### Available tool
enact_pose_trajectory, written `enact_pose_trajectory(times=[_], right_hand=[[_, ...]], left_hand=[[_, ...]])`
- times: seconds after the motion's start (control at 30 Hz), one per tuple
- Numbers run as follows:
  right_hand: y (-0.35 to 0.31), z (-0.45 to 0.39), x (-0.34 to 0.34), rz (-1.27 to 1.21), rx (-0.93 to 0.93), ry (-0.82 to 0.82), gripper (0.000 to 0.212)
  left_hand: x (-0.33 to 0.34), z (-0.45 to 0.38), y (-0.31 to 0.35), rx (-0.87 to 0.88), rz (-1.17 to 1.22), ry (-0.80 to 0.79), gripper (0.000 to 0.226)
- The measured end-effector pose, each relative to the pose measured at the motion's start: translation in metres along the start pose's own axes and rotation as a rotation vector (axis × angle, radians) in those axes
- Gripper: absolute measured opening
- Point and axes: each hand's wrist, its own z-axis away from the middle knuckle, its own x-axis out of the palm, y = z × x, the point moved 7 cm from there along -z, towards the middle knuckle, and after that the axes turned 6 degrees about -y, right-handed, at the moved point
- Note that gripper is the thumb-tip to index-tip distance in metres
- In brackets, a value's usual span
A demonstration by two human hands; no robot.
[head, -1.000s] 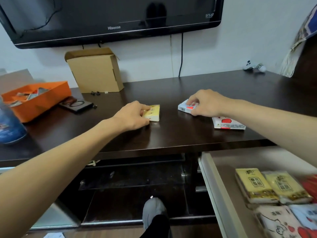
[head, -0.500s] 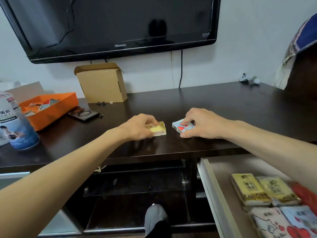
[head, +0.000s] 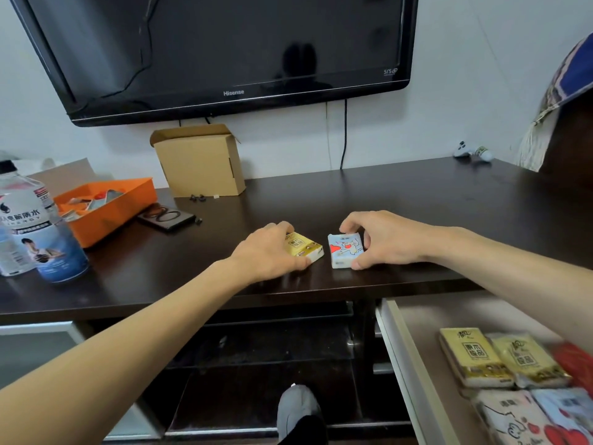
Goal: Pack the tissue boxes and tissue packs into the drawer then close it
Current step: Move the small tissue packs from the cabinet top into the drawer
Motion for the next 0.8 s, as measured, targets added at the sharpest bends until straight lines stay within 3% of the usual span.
enact_pose_trajectory(times=[0.17, 0.47, 0.8], right_hand=[[-0.007, 0.015, -0.008, -0.023, -0.069, 0.136, 0.084], [-0.010, 0.116, -0.040, -0.028, -0.096, 0.295, 0.070], [0.065, 0.288, -0.010, -0.132, 0.110, 0.088, 0.077]], left_hand=[[-0.004, 0.017, 0.017, 0.112, 0.159, 0.026, 0.093], [-0.011, 0.071, 0.078, 0.357, 0.237, 0.044, 0.094], [0.055, 0.149, 0.179, 0.592, 0.218, -0.160, 0.091]])
